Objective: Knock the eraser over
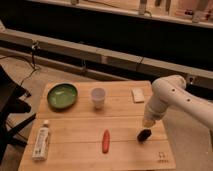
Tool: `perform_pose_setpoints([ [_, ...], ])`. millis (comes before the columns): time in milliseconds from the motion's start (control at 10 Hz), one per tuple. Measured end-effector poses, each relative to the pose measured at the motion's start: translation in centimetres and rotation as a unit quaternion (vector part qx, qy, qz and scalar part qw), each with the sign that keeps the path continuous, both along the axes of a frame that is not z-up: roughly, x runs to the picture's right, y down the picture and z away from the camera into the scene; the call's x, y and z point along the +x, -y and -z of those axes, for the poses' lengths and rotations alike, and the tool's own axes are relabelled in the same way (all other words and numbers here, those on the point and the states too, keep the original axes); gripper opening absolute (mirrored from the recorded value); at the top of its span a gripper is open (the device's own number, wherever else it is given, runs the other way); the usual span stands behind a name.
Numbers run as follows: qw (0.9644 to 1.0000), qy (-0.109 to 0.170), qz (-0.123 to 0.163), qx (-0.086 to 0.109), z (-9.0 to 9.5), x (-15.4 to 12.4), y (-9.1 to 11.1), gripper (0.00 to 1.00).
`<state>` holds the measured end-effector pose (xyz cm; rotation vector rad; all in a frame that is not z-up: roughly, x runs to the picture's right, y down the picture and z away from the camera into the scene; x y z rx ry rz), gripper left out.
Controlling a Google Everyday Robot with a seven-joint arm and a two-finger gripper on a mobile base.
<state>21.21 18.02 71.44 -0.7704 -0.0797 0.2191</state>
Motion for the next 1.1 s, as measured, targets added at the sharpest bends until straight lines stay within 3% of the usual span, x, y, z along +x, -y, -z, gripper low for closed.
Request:
perform_pose_setpoints([
  [200, 0.9998, 0.002, 0.008, 0.019, -0.3, -0.2, 0.5, 0.11],
  [400, 0.9997, -0.003, 0.009, 0.024, -0.5, -0.1, 0.6, 0.11],
  [700, 0.9997, -0.011, 0.011, 0.019, -1.7, 0.3, 0.0, 0.11],
  [1100, 0.9998, -0.018, 0.010, -0.003, -3.0, 1.2, -1.6, 0.11],
])
